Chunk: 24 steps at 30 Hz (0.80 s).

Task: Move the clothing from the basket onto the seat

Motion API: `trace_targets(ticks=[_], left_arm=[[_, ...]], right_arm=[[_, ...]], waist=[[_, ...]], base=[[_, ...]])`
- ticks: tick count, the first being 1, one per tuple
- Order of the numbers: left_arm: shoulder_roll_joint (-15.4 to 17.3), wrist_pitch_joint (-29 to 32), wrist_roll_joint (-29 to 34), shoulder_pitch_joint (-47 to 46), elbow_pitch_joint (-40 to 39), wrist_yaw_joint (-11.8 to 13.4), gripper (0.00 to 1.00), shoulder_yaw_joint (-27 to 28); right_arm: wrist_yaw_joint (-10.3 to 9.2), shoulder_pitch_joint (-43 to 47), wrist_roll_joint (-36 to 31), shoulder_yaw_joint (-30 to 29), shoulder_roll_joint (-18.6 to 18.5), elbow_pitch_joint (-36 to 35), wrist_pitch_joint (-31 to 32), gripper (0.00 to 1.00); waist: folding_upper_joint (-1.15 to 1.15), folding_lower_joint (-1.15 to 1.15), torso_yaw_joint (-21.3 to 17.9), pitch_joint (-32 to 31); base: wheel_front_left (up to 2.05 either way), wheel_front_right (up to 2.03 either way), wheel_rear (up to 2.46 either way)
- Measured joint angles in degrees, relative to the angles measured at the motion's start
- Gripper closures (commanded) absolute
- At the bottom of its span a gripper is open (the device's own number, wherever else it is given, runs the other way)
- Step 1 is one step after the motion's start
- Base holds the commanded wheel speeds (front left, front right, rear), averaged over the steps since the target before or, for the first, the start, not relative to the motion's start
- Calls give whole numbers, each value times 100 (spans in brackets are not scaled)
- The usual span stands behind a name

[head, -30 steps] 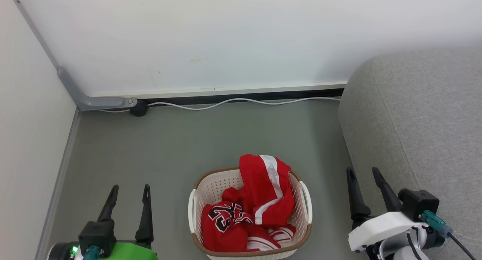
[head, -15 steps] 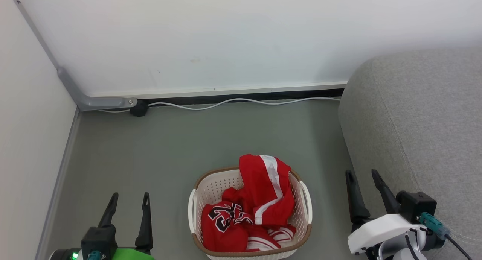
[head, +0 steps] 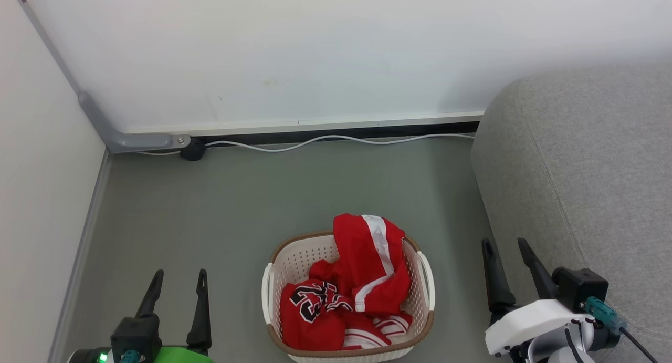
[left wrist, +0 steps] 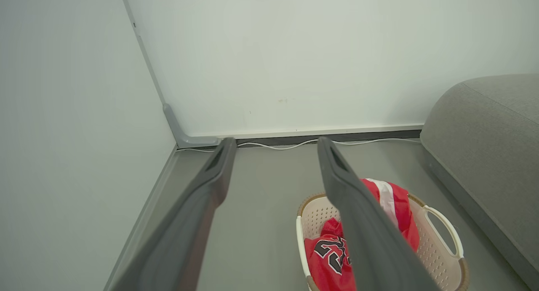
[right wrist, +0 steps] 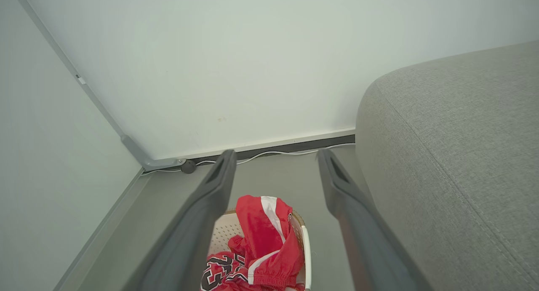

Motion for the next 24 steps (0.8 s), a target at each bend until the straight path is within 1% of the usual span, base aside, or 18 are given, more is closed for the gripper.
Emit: trace_targets(ticks=[10,13,18,22,24], left_arm=[[-8,0,11,-1,-19,-4,0,31],[-9,0,13,-1,-43,-43,0,26],[-9,0,99,-45,-93,-64,0,-35],[-11,0,169,-273,-84,-125,0,-143],[-14,0,188,-407,-58,-149,0,-201]], right_arm=[[1,-1,0,1,0,-22,0,0],[1,-6,0,-5,0,-71,0,0],[0,-89,-52,-52,0,-234,0,0],[-2,-308,-104,-133,-1,-423,-1,0],[-44,-433,-175,-186,-1,-542,-1,0]], waist=[[0,0,-26,145],[0,0,-42,242],[0,0,-71,491],[0,0,-100,754],[0,0,-119,898]], base=[[0,0,0],[0,0,0],[0,0,0],[0,0,0],[0,0,0]])
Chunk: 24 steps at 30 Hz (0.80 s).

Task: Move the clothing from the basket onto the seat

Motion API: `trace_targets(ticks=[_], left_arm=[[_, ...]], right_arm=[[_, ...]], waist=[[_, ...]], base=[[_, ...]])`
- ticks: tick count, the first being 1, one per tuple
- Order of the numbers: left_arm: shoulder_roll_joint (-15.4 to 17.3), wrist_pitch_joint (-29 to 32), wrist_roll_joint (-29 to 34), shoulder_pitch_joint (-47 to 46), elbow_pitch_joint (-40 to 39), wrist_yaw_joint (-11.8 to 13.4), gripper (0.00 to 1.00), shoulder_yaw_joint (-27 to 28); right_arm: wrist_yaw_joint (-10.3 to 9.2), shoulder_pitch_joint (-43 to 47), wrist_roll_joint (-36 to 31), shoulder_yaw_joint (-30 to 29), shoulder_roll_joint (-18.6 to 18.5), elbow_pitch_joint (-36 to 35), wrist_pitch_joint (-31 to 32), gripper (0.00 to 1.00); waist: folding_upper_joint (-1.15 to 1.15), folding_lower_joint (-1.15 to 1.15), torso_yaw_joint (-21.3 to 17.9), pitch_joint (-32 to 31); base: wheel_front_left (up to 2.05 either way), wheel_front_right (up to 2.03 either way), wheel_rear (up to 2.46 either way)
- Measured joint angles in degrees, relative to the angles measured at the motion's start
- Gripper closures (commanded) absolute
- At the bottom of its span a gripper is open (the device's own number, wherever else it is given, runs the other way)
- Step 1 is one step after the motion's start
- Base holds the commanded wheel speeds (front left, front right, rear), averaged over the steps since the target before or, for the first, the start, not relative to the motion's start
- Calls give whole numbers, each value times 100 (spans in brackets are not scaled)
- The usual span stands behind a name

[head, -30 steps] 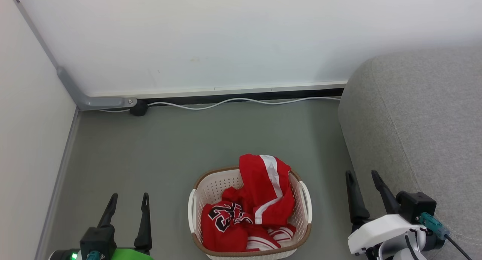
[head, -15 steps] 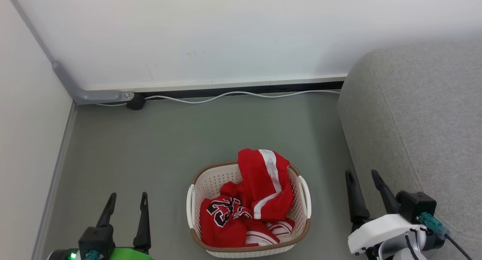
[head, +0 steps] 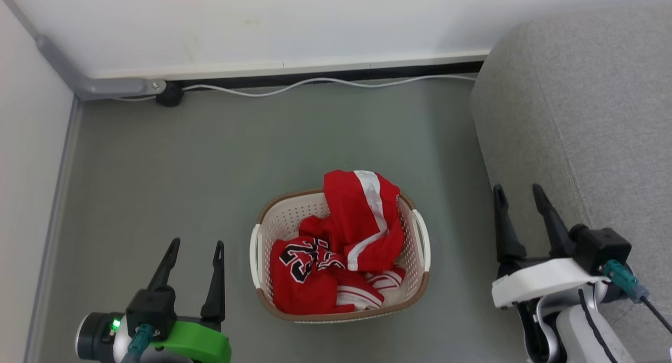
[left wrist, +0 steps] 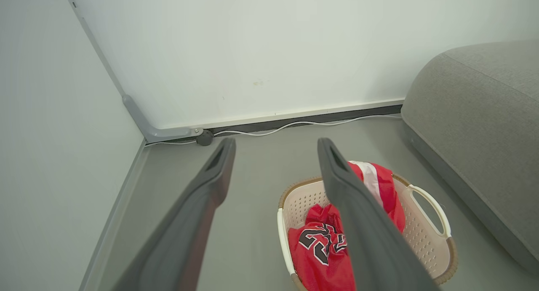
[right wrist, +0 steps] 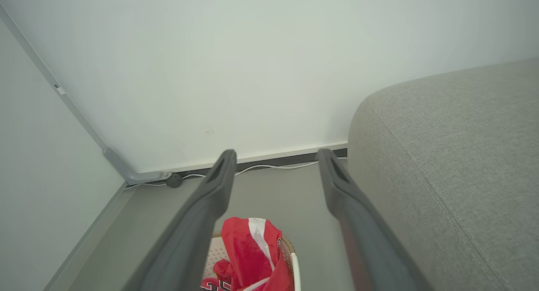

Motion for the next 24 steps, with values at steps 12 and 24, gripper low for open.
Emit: trace_targets(ticks=[12,24], left_arm=[[-41,-1,247,-837,413,-99,0,-323],[-96,78,635,-1961,1191,-297,0,-781]], right_arm=[[-51,-739,-126,-235,-10,-521,-8,0],[-58,-1462,-131,-463,-24,-821,-9,0]], waist=[[0,0,-171,925],[0,0,-449,1970]], base=[[0,0,0],[0,0,0]])
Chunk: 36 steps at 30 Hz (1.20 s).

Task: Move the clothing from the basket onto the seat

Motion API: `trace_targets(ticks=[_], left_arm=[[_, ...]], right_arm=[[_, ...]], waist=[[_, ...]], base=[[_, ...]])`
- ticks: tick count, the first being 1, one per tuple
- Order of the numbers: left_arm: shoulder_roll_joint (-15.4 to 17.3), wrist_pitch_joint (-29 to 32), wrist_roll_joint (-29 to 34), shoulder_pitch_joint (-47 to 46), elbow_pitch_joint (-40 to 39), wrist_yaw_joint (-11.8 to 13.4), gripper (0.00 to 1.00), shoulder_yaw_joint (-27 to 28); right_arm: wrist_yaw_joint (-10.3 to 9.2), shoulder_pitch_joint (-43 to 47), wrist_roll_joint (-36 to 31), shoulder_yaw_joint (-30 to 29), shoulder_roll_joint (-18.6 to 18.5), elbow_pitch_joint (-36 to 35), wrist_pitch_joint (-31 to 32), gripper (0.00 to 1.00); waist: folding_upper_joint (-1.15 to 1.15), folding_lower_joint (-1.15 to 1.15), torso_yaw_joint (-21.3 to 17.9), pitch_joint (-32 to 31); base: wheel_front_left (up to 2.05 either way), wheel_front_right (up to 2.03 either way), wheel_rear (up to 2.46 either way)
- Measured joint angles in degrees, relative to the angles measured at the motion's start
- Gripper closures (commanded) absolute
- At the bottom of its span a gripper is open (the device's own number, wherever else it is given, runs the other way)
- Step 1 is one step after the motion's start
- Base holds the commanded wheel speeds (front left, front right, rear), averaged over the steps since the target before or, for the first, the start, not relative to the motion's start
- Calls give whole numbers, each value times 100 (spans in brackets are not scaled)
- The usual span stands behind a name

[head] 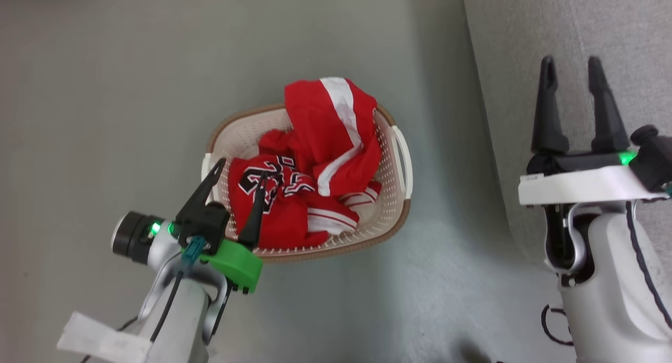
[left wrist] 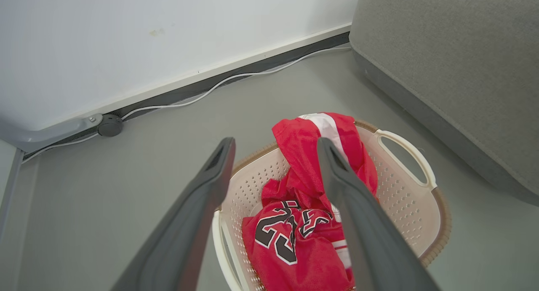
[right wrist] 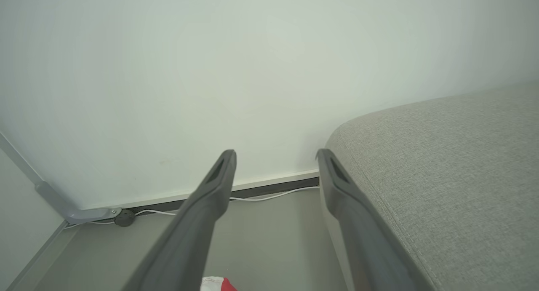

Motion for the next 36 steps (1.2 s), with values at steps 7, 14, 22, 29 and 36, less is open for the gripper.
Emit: trace_targets(ticks=[7,14,22,29,36], left_arm=[[-24,75,116,-613,374,-52,0,-246],[-40,109,336,-1194,626,-152,0,-547],[-46,214,502,-1866,898,-235,0,-895],[-48,231,683,-2221,1292,-270,0,-1228],[-48,227,721,-2412,1674,-310,0,-1489]], right_arm=[[-1,-458,59,-43,-5,-170,-18,0],[-3,-935,75,-64,-10,-335,-19,0],[-42,-1452,140,-66,-22,-515,-24,0],[-53,-1792,289,-49,-29,-535,-24,0],[-100,-2043,378,12,-31,-515,-24,0]], waist=[[0,0,-146,574],[0,0,-269,1153],[0,0,-388,1815],[0,1,-501,2347],[0,0,-649,2695]], base=[[0,0,0],[0,0,0],[0,0,0],[0,0,0],[0,0,0]])
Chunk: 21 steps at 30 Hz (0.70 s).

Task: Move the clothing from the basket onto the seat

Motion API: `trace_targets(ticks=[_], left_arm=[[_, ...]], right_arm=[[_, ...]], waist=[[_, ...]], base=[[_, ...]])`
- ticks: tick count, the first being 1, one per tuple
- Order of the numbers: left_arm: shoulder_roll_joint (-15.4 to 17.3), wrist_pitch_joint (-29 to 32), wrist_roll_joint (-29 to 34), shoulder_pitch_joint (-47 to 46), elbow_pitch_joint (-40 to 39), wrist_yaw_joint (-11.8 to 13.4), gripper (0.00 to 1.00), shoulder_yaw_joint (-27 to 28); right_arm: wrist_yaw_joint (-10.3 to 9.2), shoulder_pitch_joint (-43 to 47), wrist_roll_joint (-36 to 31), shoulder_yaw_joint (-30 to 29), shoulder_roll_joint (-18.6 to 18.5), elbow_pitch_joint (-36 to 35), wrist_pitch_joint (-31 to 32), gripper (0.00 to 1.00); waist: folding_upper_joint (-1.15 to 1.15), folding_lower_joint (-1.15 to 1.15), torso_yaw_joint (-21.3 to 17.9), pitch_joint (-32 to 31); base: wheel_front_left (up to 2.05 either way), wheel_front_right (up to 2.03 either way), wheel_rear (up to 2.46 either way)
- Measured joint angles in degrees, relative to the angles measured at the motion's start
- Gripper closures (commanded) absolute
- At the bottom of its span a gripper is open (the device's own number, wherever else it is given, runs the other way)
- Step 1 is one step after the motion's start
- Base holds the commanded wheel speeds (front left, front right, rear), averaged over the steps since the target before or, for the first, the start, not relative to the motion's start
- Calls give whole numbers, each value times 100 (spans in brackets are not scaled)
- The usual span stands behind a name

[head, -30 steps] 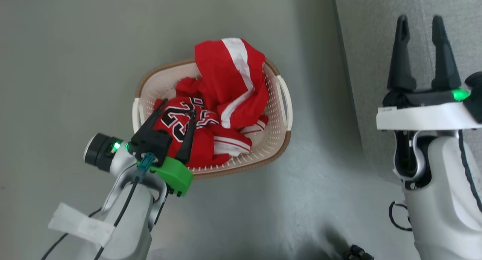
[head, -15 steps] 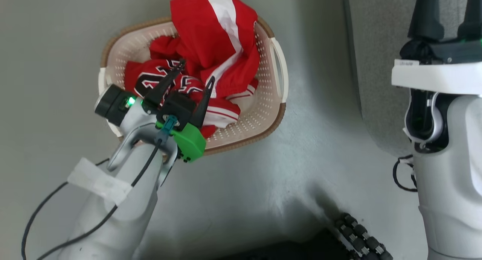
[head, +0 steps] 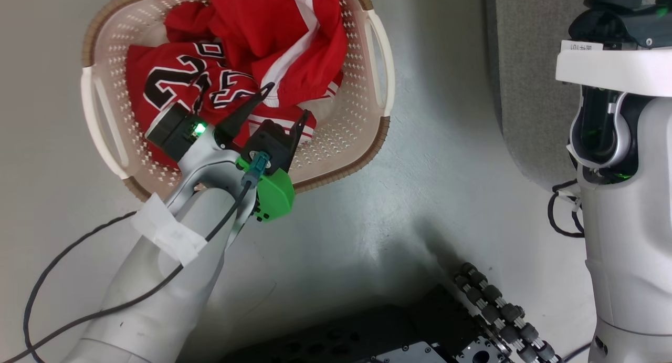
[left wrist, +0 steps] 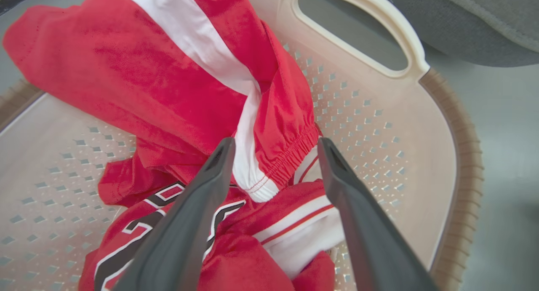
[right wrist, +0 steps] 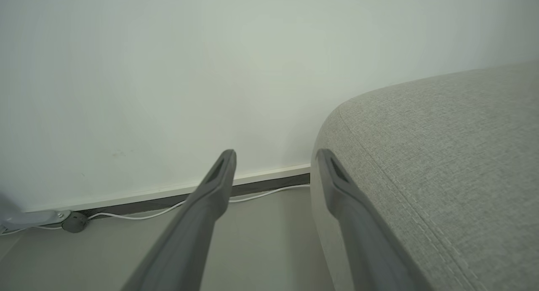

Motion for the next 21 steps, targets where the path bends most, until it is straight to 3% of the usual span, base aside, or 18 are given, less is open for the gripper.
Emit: trace_targets(ticks=[21], left_arm=[[0,-4,-13,-825,951,34,0,130]], right_arm=[[-103,-209,248,166,0,35,0,0]], waist=[[0,0,-392,472]], base=[[0,0,0]])
